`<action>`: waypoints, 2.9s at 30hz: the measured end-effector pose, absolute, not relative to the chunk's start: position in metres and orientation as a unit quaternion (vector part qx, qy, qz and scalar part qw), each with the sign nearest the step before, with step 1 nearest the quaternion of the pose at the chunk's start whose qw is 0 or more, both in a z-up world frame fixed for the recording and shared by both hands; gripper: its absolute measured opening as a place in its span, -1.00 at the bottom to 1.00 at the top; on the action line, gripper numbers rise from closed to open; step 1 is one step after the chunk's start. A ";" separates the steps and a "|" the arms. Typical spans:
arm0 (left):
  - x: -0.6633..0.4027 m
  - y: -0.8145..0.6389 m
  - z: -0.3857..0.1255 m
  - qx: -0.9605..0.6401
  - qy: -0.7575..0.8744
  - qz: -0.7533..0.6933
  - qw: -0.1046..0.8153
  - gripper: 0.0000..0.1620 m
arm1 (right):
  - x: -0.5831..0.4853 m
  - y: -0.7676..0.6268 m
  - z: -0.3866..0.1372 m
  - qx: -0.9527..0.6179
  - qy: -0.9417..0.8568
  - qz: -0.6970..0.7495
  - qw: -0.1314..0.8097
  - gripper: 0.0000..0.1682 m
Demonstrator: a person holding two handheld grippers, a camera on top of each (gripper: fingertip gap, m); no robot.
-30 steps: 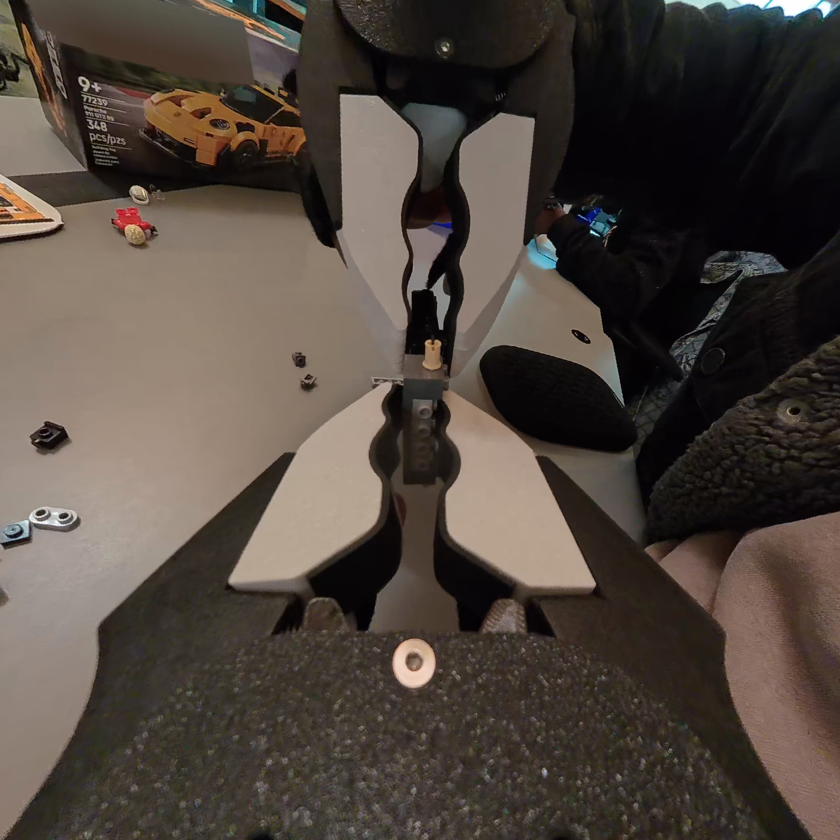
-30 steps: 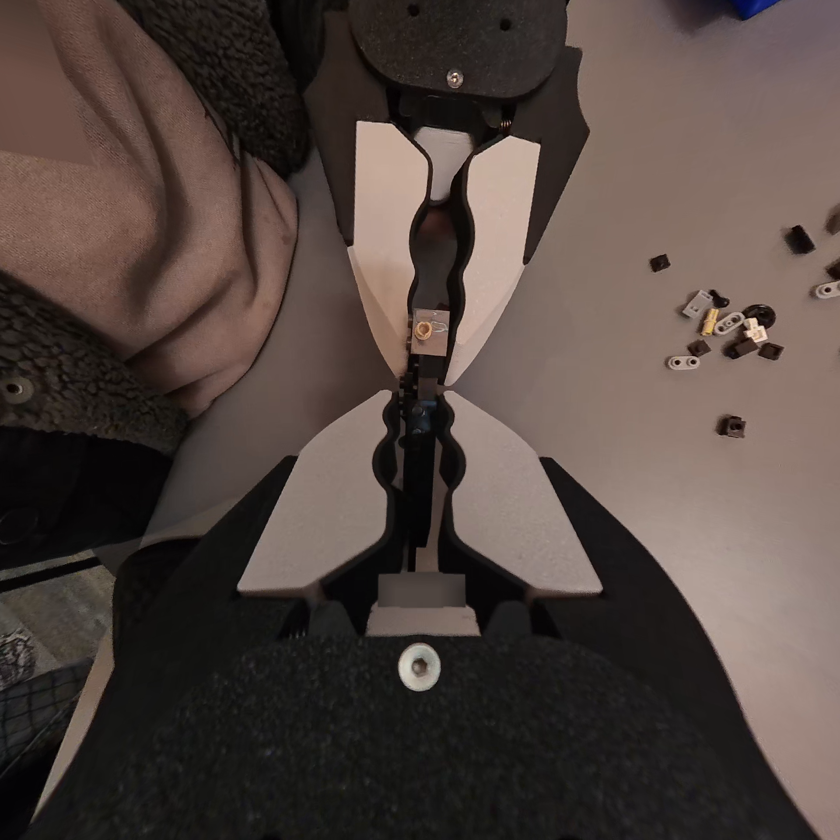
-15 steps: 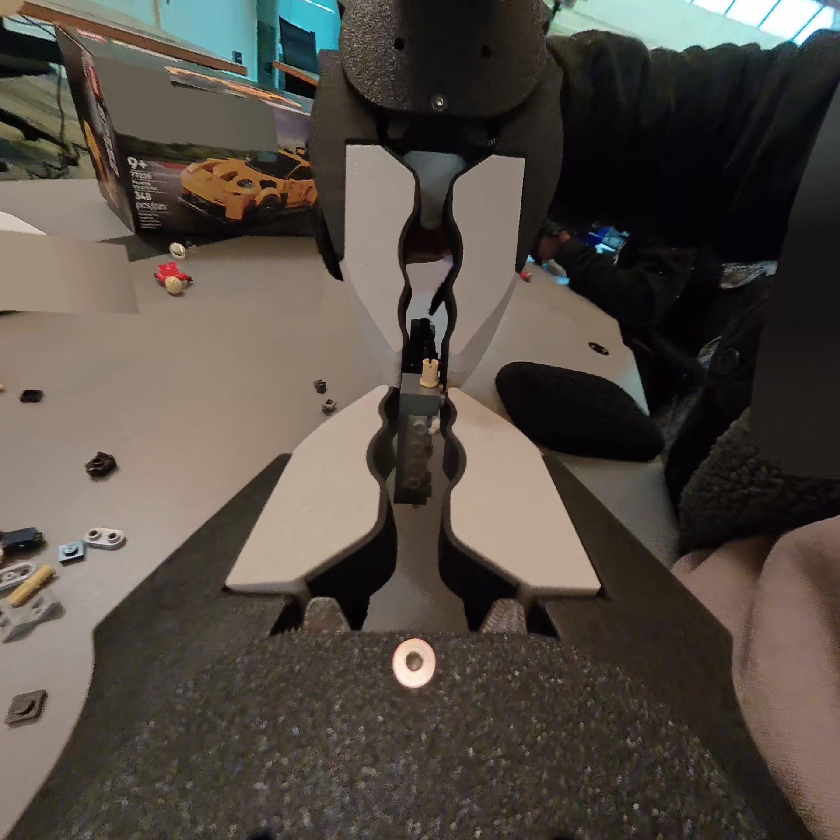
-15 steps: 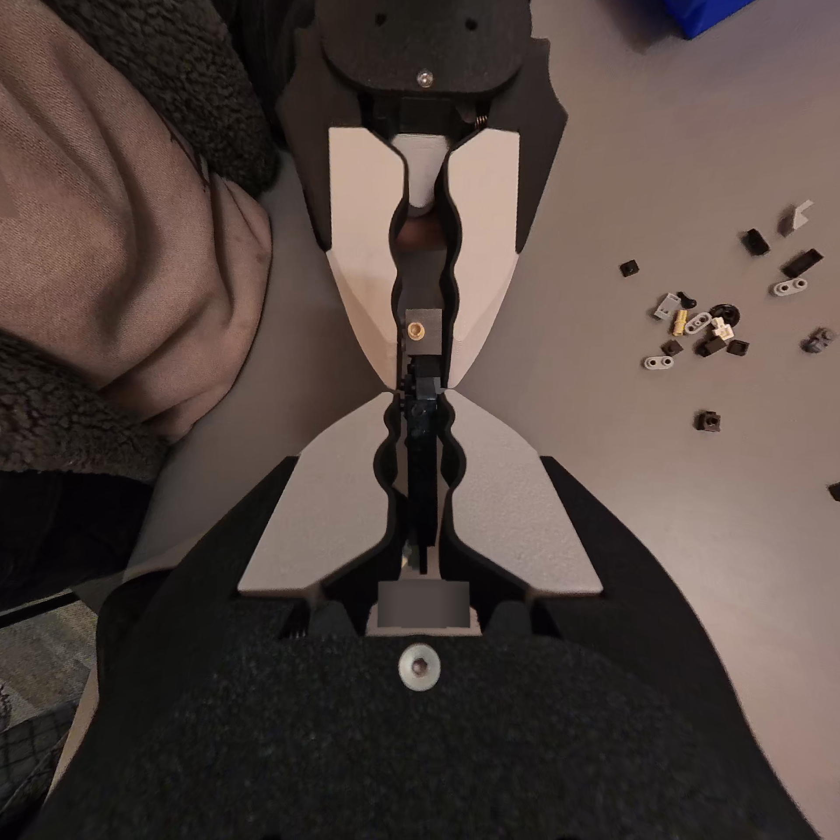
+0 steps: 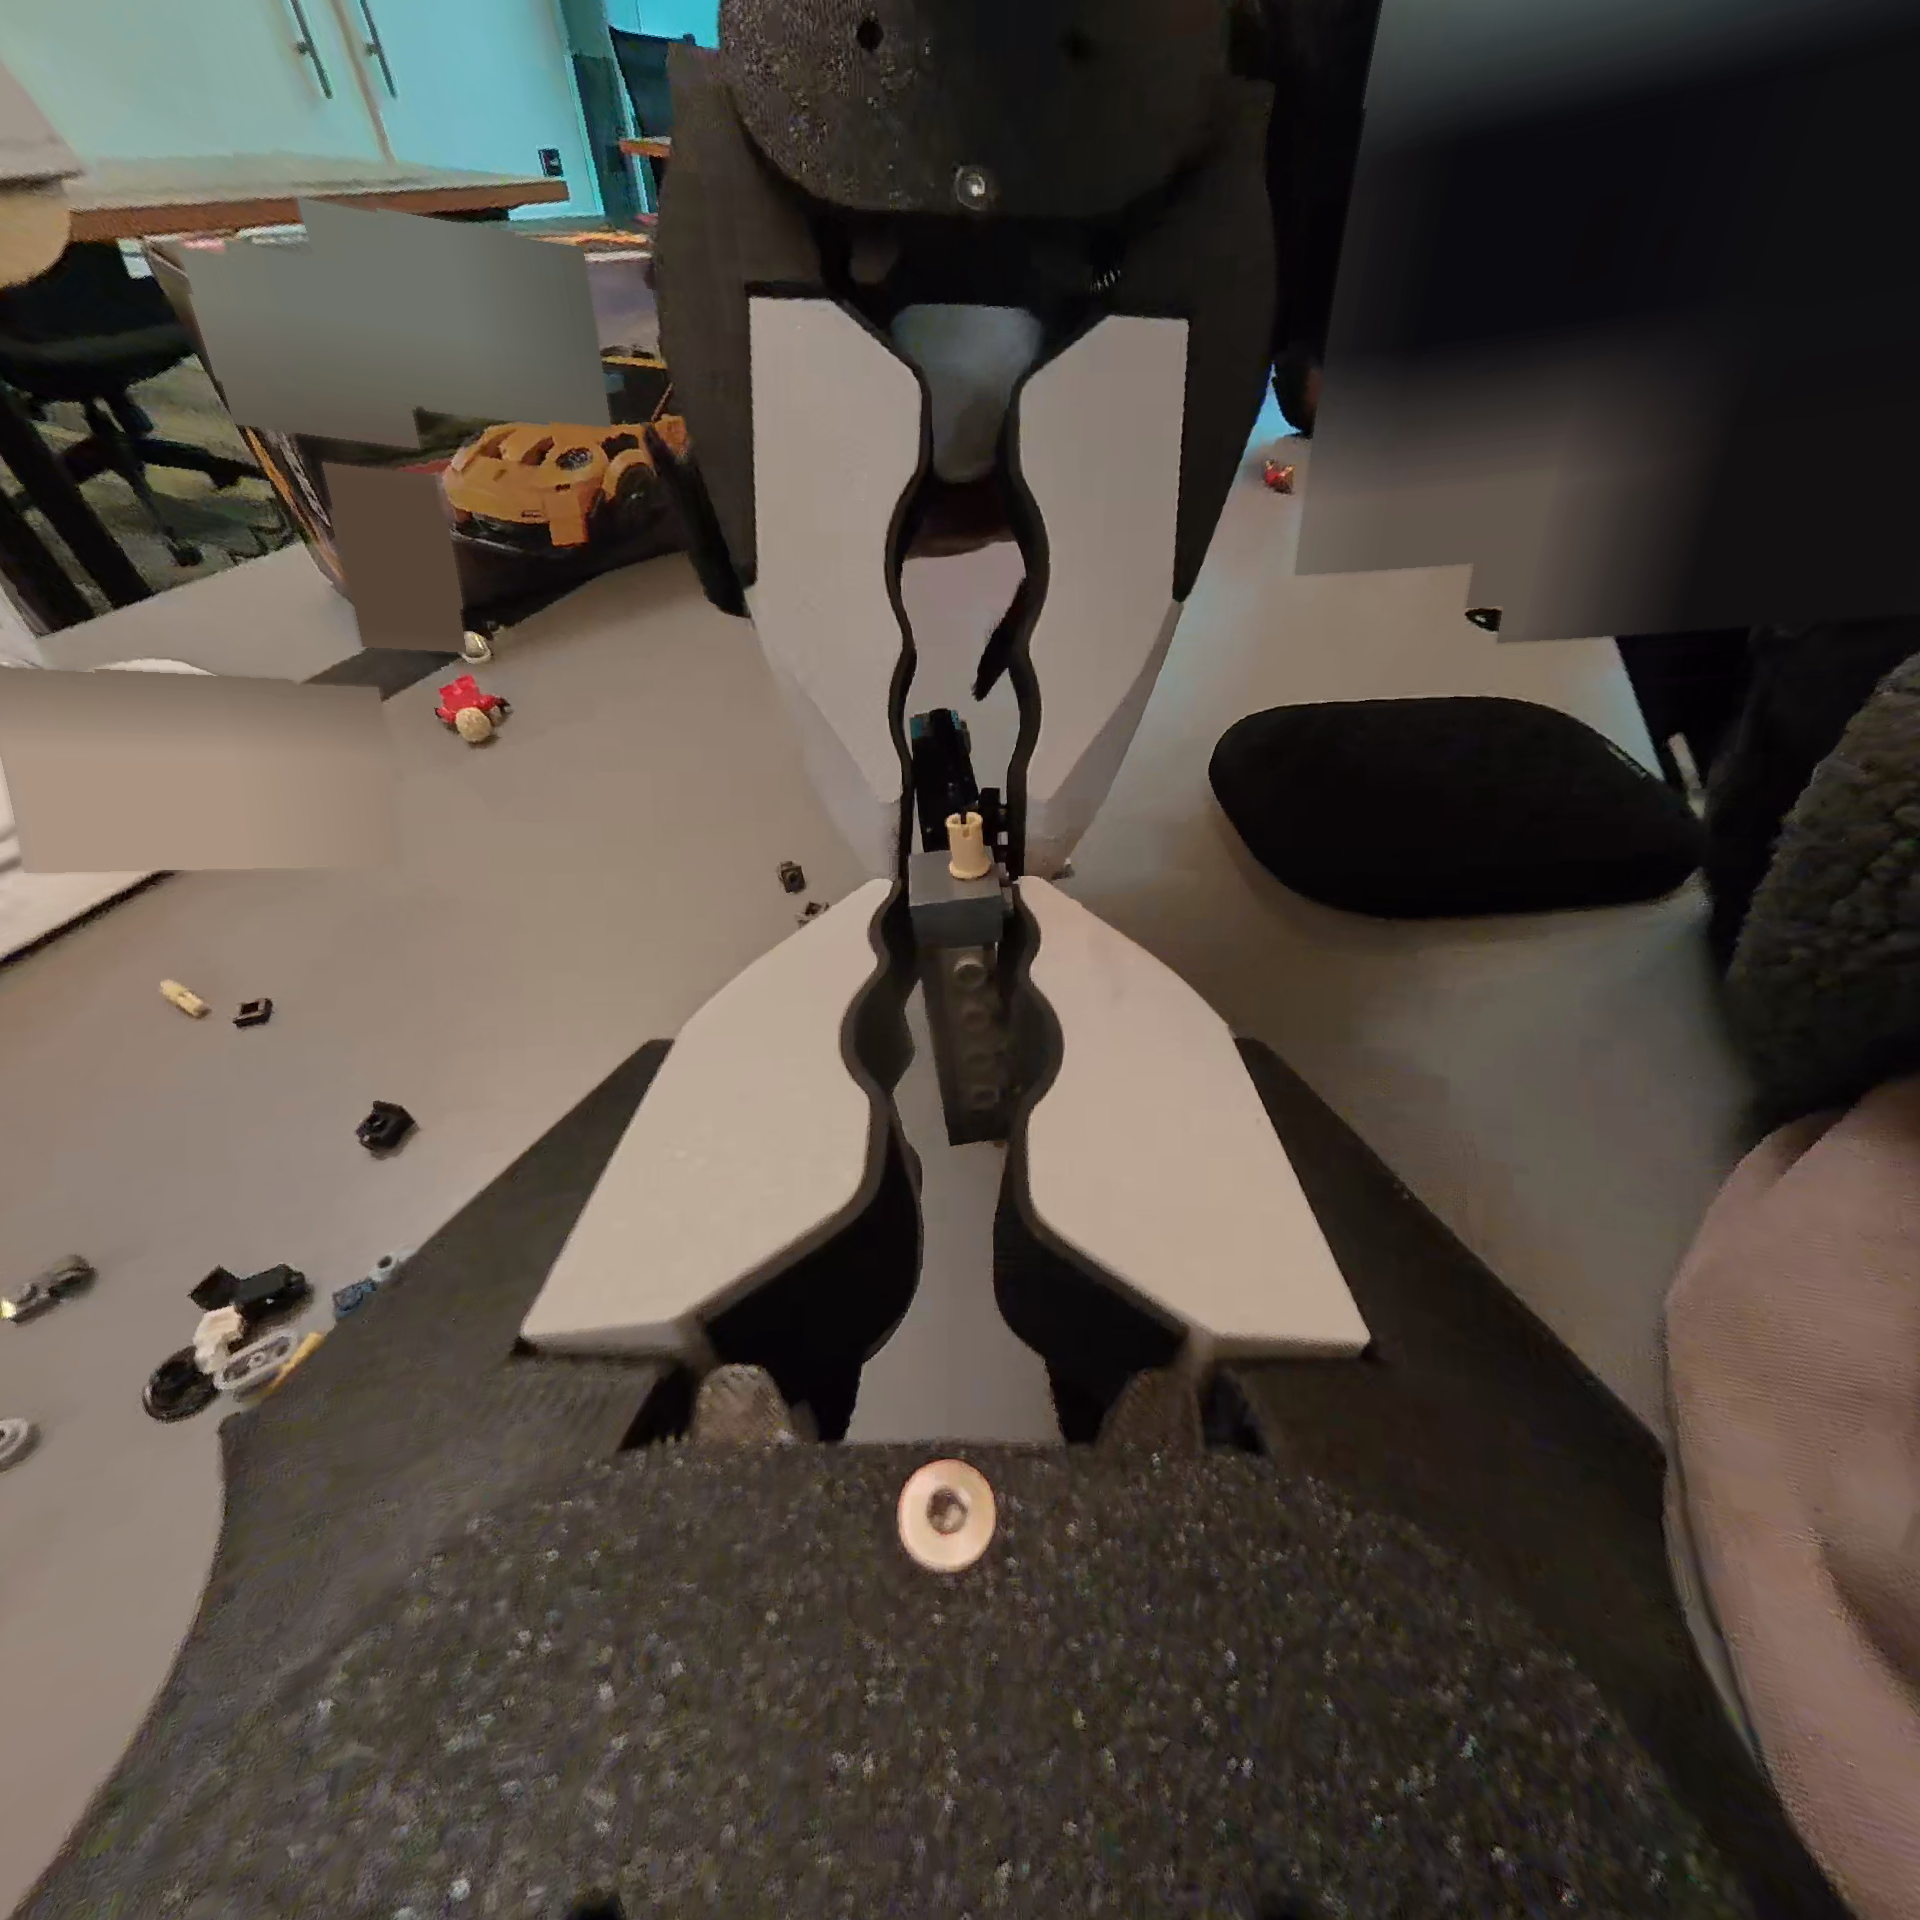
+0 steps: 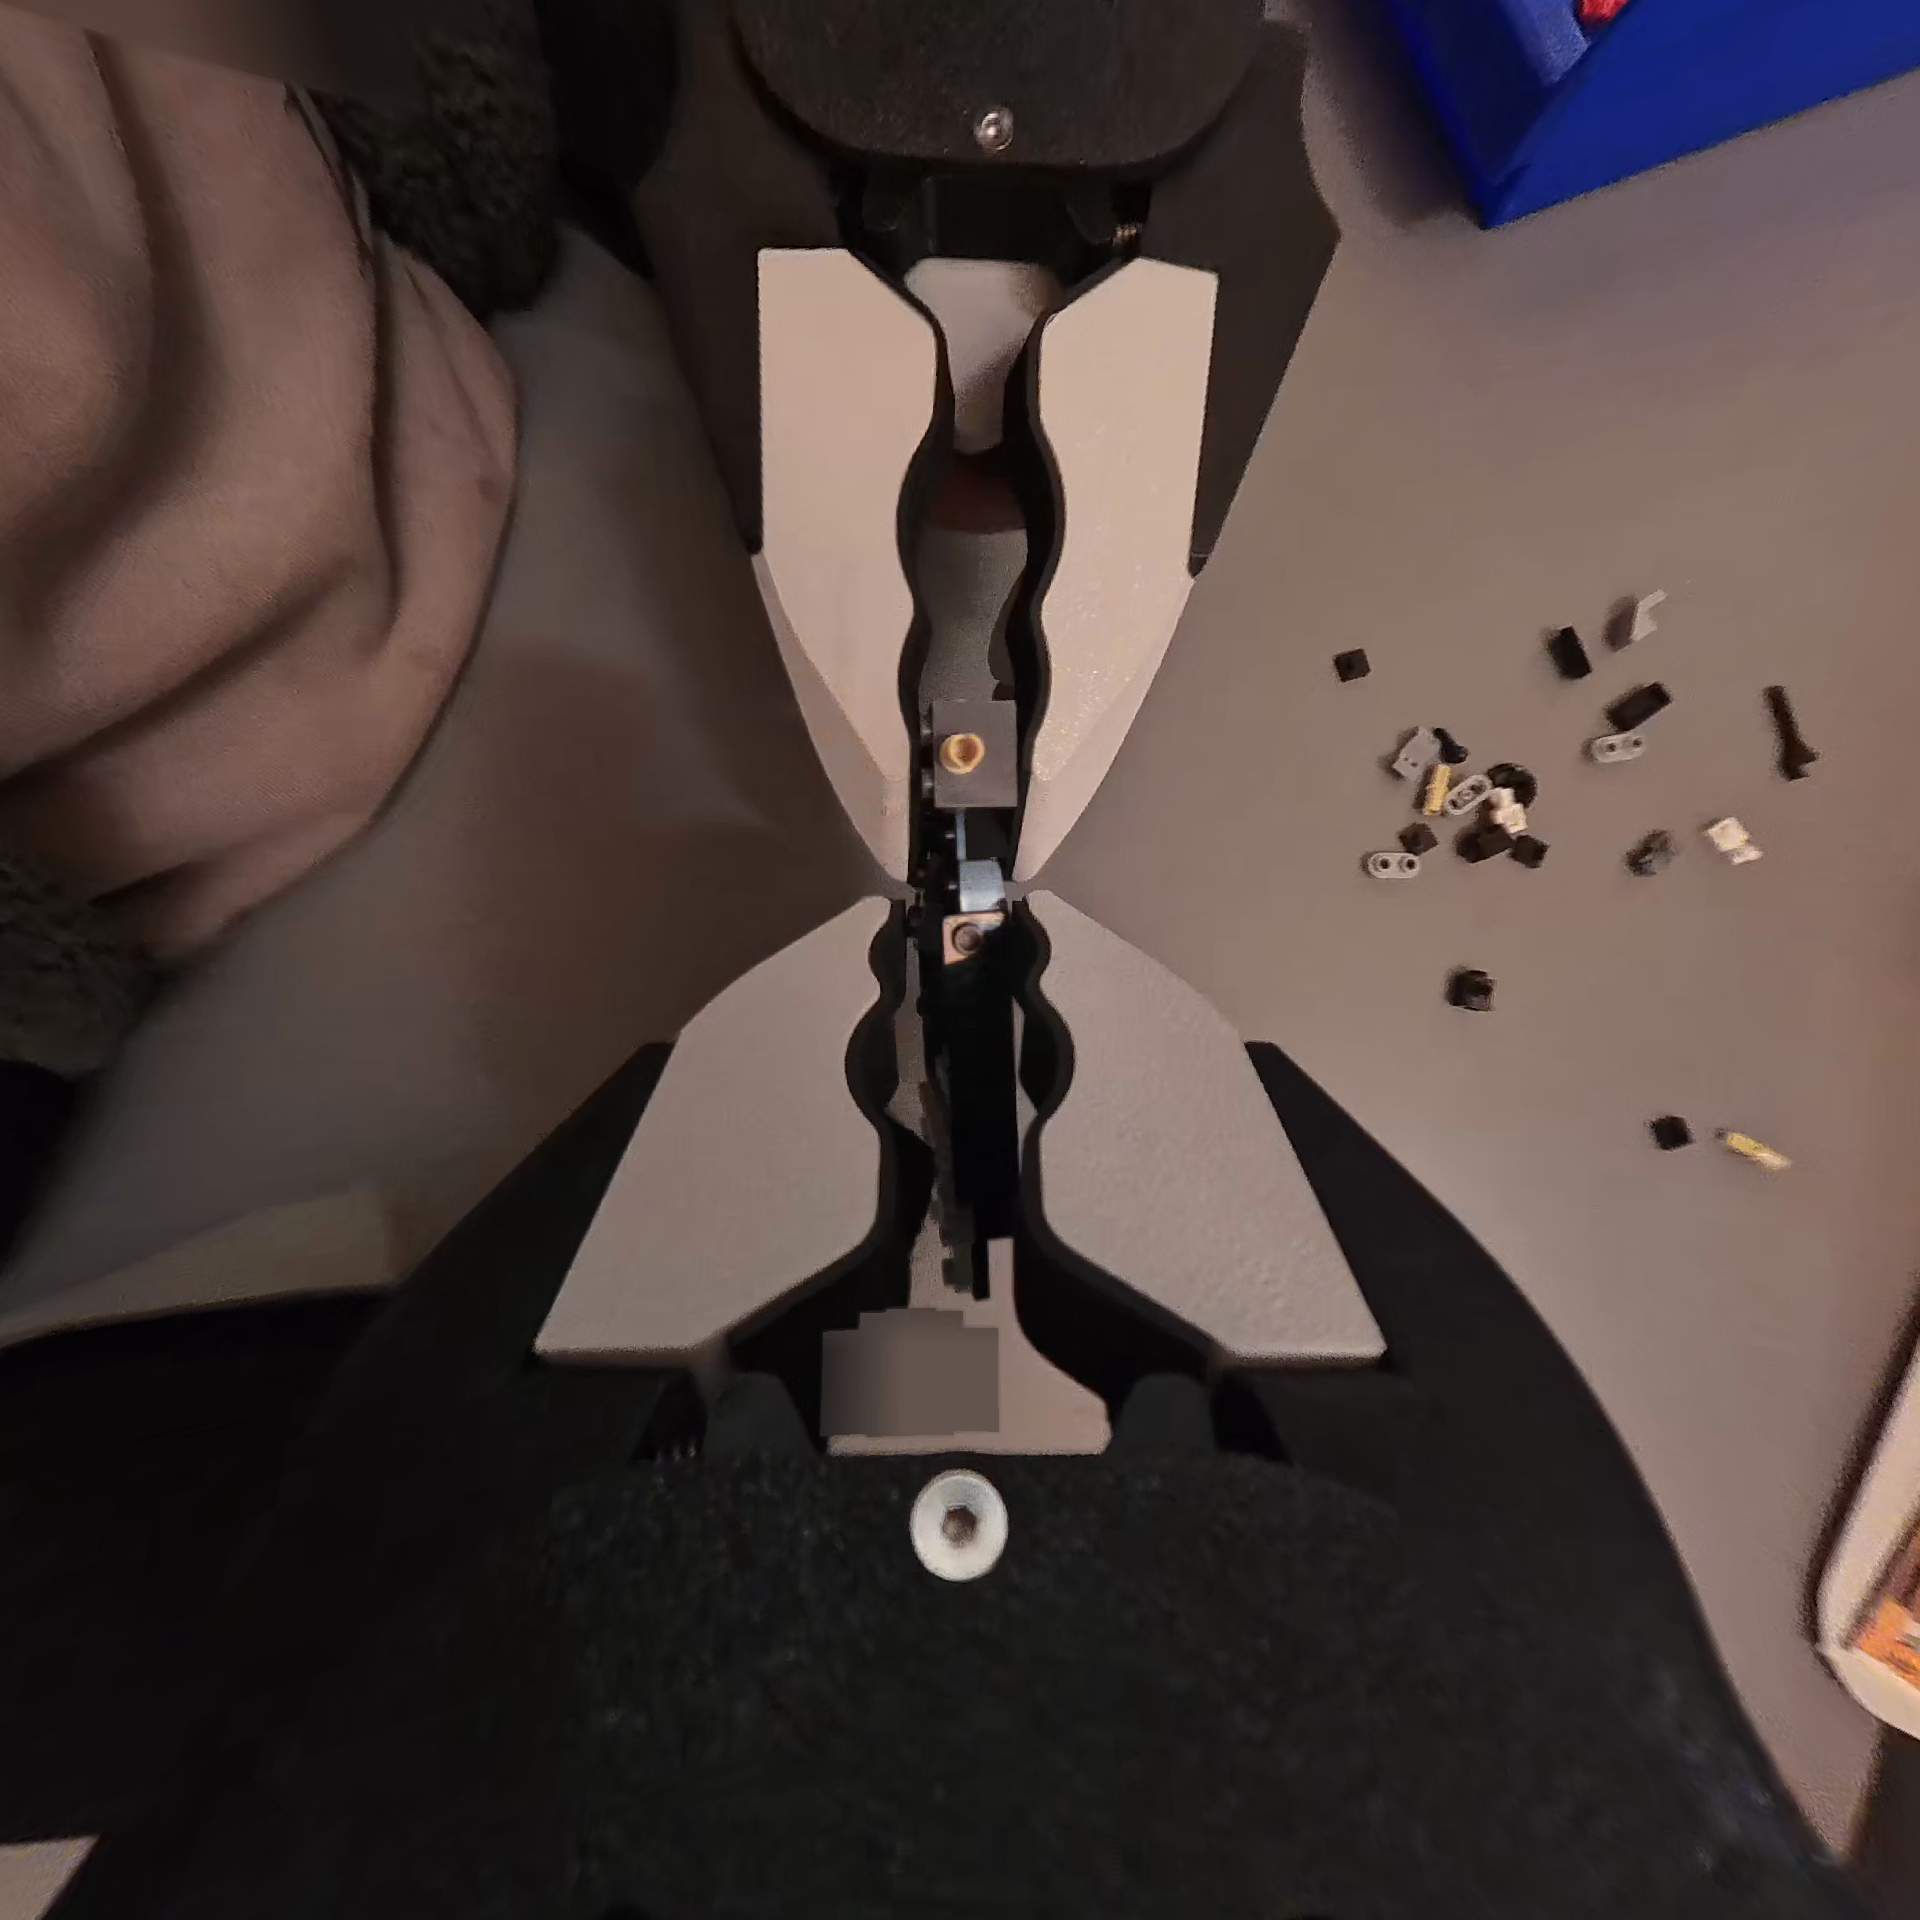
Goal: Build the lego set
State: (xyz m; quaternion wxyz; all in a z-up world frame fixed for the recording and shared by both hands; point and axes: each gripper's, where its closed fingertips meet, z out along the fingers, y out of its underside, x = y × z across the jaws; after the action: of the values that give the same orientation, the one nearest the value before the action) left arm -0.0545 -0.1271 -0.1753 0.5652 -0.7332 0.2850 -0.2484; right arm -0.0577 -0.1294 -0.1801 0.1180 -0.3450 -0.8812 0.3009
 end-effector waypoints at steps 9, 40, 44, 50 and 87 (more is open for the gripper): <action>-0.049 -0.132 -0.170 -0.710 0.325 -0.220 0.585 -0.81 | -0.052 -0.133 -0.176 -0.305 -0.896 0.281 0.160 -0.81; -0.050 -0.131 -0.158 -0.688 0.237 -0.353 0.589 -0.81 | -0.055 -0.136 -0.165 -0.430 -0.734 0.512 0.124 -0.79; -0.049 -0.130 -0.160 -0.685 0.211 -0.407 0.566 -0.80 | -0.054 -0.137 -0.168 -0.434 -0.722 0.528 0.107 -0.83; -0.048 -0.129 -0.167 -0.692 0.195 -0.445 0.534 -0.81 | -0.053 -0.136 -0.175 -0.436 -0.711 0.543 0.097 -0.84; -0.055 -0.124 -0.172 -0.713 0.141 -0.471 0.500 -0.80 | -0.059 -0.135 -0.183 -0.473 -0.759 0.445 -0.058 -0.85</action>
State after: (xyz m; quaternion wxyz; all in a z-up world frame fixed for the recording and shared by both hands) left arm -0.0551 -0.1237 -0.1723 0.4995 -0.7135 0.1405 -0.4708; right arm -0.0585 -0.1350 -0.1826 -0.0578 -0.4725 -0.7587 0.4446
